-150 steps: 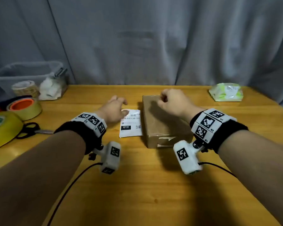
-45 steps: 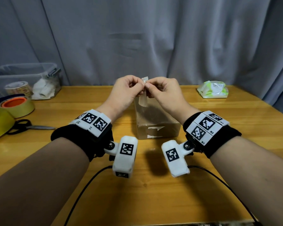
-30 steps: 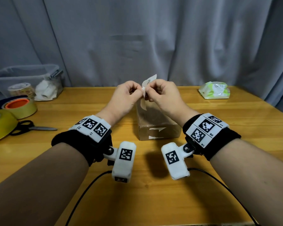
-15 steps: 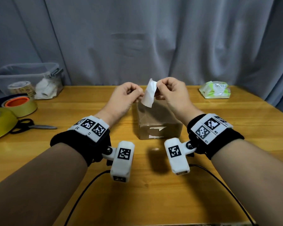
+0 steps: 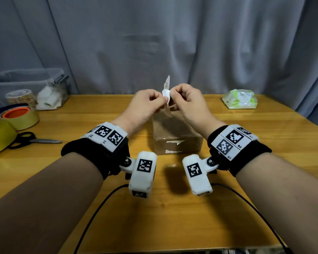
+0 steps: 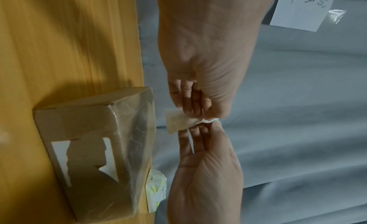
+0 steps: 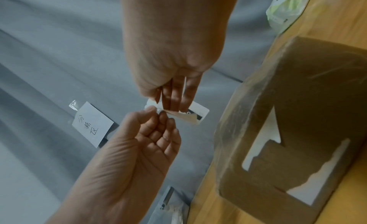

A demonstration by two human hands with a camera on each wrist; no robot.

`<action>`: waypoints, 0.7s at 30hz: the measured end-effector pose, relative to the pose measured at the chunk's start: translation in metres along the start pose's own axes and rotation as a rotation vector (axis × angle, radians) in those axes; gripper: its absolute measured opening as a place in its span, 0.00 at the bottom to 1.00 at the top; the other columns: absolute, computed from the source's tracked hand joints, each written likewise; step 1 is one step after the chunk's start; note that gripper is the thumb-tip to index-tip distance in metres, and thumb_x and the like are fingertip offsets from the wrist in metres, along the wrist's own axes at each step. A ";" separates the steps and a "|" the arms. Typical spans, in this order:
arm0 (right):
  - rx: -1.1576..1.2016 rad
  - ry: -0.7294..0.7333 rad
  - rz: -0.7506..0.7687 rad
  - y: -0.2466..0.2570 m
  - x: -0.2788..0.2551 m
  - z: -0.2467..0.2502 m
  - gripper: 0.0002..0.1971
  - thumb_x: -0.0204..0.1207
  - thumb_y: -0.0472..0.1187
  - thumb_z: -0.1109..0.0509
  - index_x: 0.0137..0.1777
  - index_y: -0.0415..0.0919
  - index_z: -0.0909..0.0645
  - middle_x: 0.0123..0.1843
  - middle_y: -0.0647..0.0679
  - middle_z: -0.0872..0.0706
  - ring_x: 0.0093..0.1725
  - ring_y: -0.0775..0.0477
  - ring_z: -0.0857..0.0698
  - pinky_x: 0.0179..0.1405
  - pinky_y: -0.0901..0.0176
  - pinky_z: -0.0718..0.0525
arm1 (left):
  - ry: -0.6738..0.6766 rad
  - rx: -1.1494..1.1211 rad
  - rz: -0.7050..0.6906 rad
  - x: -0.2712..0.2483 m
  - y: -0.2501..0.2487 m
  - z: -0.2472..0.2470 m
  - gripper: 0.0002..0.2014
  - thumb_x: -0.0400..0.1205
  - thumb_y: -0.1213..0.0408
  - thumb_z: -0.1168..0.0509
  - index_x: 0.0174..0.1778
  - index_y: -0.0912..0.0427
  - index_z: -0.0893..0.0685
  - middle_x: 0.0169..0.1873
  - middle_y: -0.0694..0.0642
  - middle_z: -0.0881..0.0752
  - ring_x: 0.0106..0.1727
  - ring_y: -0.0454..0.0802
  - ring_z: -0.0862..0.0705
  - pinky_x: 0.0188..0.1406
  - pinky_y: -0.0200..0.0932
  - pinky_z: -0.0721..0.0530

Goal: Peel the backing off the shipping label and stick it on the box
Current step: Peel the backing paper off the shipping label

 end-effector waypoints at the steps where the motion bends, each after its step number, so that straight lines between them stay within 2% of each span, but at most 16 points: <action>1: 0.002 0.000 -0.005 0.000 0.000 0.000 0.07 0.80 0.36 0.37 0.41 0.44 0.22 0.40 0.46 0.16 0.43 0.45 0.16 0.52 0.39 0.14 | -0.006 -0.013 0.005 0.000 0.000 0.000 0.11 0.80 0.68 0.35 0.31 0.57 0.19 0.29 0.54 0.17 0.34 0.46 0.19 0.42 0.38 0.18; 3: 0.010 -0.006 -0.007 0.000 0.000 -0.001 0.08 0.80 0.37 0.37 0.40 0.44 0.22 0.40 0.43 0.17 0.43 0.43 0.17 0.51 0.36 0.15 | -0.017 -0.050 0.020 0.001 0.001 0.000 0.11 0.80 0.71 0.36 0.30 0.58 0.20 0.27 0.53 0.17 0.31 0.42 0.19 0.37 0.33 0.18; 5: 0.031 -0.007 -0.015 0.001 0.000 -0.003 0.07 0.80 0.37 0.38 0.40 0.42 0.22 0.40 0.41 0.17 0.42 0.42 0.18 0.49 0.38 0.15 | -0.018 -0.090 0.029 0.001 0.002 0.001 0.11 0.80 0.72 0.37 0.31 0.59 0.21 0.25 0.51 0.16 0.28 0.39 0.18 0.34 0.29 0.17; 6: 0.047 -0.009 -0.018 0.002 -0.001 -0.003 0.07 0.80 0.37 0.38 0.41 0.41 0.22 0.39 0.41 0.18 0.41 0.43 0.19 0.47 0.42 0.15 | -0.017 -0.105 0.030 0.001 0.004 0.002 0.10 0.80 0.71 0.36 0.32 0.59 0.21 0.23 0.49 0.15 0.28 0.38 0.17 0.33 0.29 0.17; 9: 0.087 0.001 -0.014 0.003 -0.003 -0.004 0.08 0.82 0.37 0.38 0.45 0.36 0.19 0.37 0.46 0.17 0.38 0.52 0.18 0.37 0.61 0.17 | -0.031 -0.143 0.026 0.000 0.007 0.006 0.08 0.80 0.71 0.35 0.35 0.59 0.21 0.20 0.46 0.14 0.26 0.37 0.17 0.33 0.29 0.17; 11: 0.127 0.050 -0.011 0.003 -0.005 -0.008 0.07 0.80 0.37 0.35 0.44 0.38 0.18 0.36 0.48 0.15 0.35 0.57 0.17 0.35 0.68 0.17 | -0.062 -0.201 0.015 0.000 0.009 0.010 0.09 0.79 0.73 0.34 0.35 0.58 0.22 0.18 0.47 0.15 0.25 0.37 0.18 0.31 0.30 0.18; 13: 0.135 0.092 -0.014 0.001 -0.007 -0.013 0.04 0.77 0.37 0.31 0.45 0.37 0.16 0.36 0.47 0.14 0.35 0.58 0.16 0.35 0.70 0.17 | -0.089 -0.245 -0.003 0.000 0.008 0.013 0.10 0.77 0.76 0.33 0.36 0.57 0.23 0.22 0.49 0.17 0.25 0.39 0.20 0.30 0.30 0.20; 16: 0.127 0.084 -0.032 -0.005 -0.010 -0.014 0.07 0.77 0.36 0.30 0.48 0.32 0.15 0.37 0.47 0.14 0.34 0.60 0.16 0.33 0.72 0.19 | -0.077 -0.209 -0.042 -0.001 0.004 0.013 0.11 0.77 0.77 0.33 0.41 0.56 0.25 0.31 0.55 0.19 0.31 0.43 0.20 0.34 0.30 0.19; 19: 0.123 0.047 -0.050 -0.009 -0.009 -0.012 0.06 0.77 0.35 0.31 0.47 0.31 0.16 0.35 0.48 0.15 0.29 0.65 0.17 0.30 0.75 0.21 | -0.034 -0.160 -0.072 -0.001 -0.001 0.010 0.13 0.77 0.75 0.33 0.44 0.53 0.28 0.32 0.54 0.20 0.36 0.46 0.21 0.39 0.33 0.19; 21: 0.111 0.028 -0.059 -0.010 -0.008 -0.010 0.05 0.77 0.34 0.31 0.45 0.33 0.17 0.33 0.49 0.16 0.27 0.66 0.19 0.29 0.76 0.21 | -0.022 -0.120 -0.086 0.001 -0.003 0.009 0.15 0.77 0.76 0.33 0.44 0.52 0.30 0.31 0.52 0.23 0.34 0.44 0.24 0.39 0.33 0.21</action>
Point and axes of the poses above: each hand's wrist, its own x-axis towards the middle knuckle, its own z-axis out of the back of the hand, y = z × x, the point moved 8 cm from there along x, towards the middle knuckle
